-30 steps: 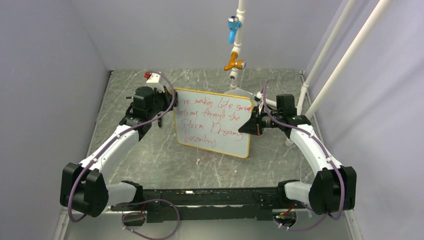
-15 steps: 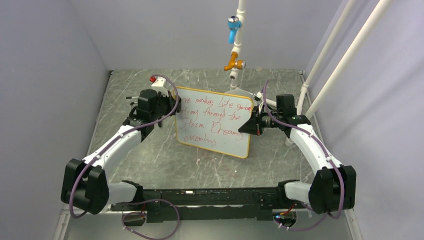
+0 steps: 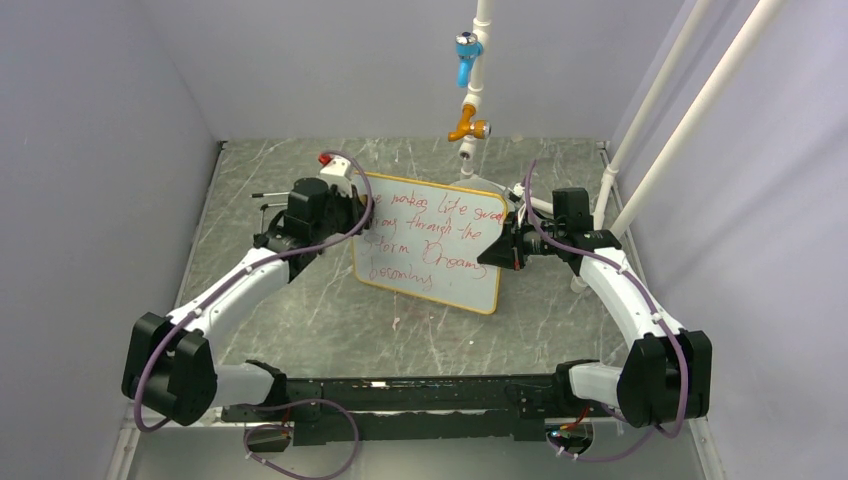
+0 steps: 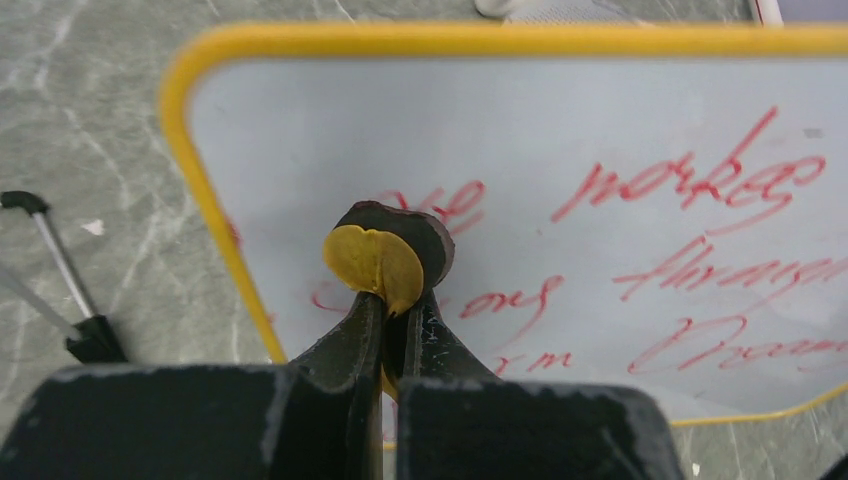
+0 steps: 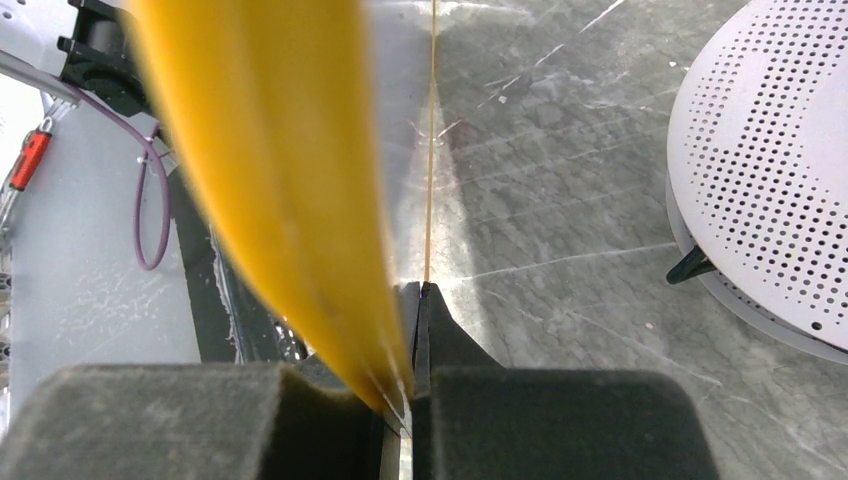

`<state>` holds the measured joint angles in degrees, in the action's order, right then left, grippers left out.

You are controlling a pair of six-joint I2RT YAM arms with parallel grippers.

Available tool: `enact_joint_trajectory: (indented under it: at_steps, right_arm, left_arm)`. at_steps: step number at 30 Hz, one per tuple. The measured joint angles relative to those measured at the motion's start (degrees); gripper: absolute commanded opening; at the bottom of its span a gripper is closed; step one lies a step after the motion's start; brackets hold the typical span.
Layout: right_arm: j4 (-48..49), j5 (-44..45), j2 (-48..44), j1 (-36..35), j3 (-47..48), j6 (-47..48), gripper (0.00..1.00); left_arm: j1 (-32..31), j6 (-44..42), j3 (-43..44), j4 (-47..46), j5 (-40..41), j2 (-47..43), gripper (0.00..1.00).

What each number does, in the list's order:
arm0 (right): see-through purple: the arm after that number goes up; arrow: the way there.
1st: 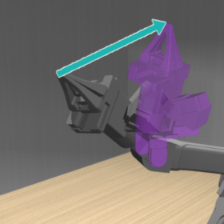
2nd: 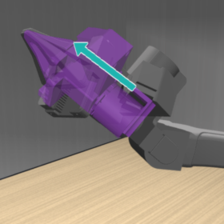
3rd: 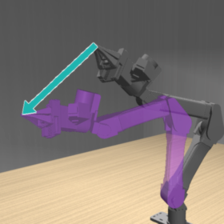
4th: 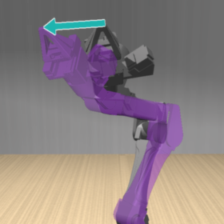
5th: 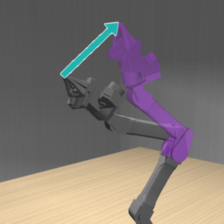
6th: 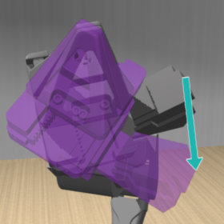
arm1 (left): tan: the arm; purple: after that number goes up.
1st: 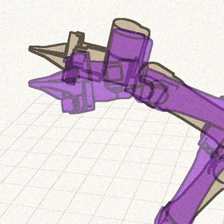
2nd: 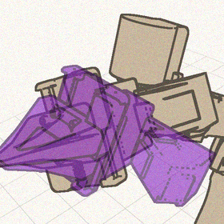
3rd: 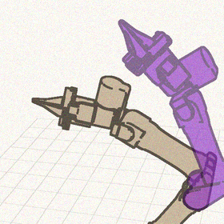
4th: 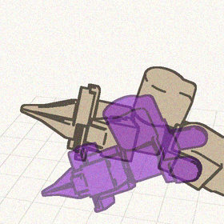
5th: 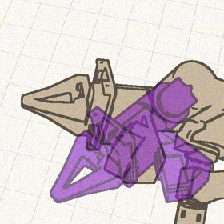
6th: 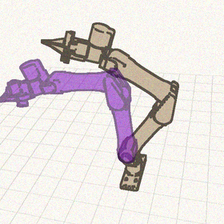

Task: Erase the whiteboard
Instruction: Erase the whiteboard using the whiteboard.

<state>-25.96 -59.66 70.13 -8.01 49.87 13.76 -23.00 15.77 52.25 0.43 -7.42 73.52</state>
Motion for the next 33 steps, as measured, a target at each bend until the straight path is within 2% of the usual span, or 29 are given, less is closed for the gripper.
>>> enact_joint_trajectory:
  at_steps: [6, 12, 17, 21, 29, 33]
  right_arm:
    - [0.04, 0.00, 0.33, 0.04, 0.02, -0.15, 0.00]
    - [0.15, 0.02, 0.79, -0.02, 0.22, 0.92, 0.00]
    - [0.15, 0.04, 0.79, -0.09, 0.22, 1.70, 0.00]
    - [-0.09, 0.00, 0.79, -0.07, 0.24, 1.49, 0.00]
    - [-0.57, 0.11, 0.79, -0.07, 0.24, -0.04, 0.00]
    - [-0.57, 0.15, 0.79, -0.07, 0.28, -0.07, 0.00]
  left_arm:
    - [-2.12, -0.46, -1.25, 0.61, 1.95, -0.11, 0.00]
    - [-2.16, -3.13, 6.95, 7.76, 4.59, 1.40, 0.00]
    - [-2.05, -4.81, 11.69, 8.41, 5.86, 2.14, 0.00]
    - [-2.03, -5.05, 11.21, 8.17, 5.97, 2.84, 0.00]
    - [-1.77, -4.04, 2.91, 7.30, 5.99, 2.49, 0.00]
    - [-0.96, -4.07, 3.34, 8.55, 5.25, 2.54, 0.00]
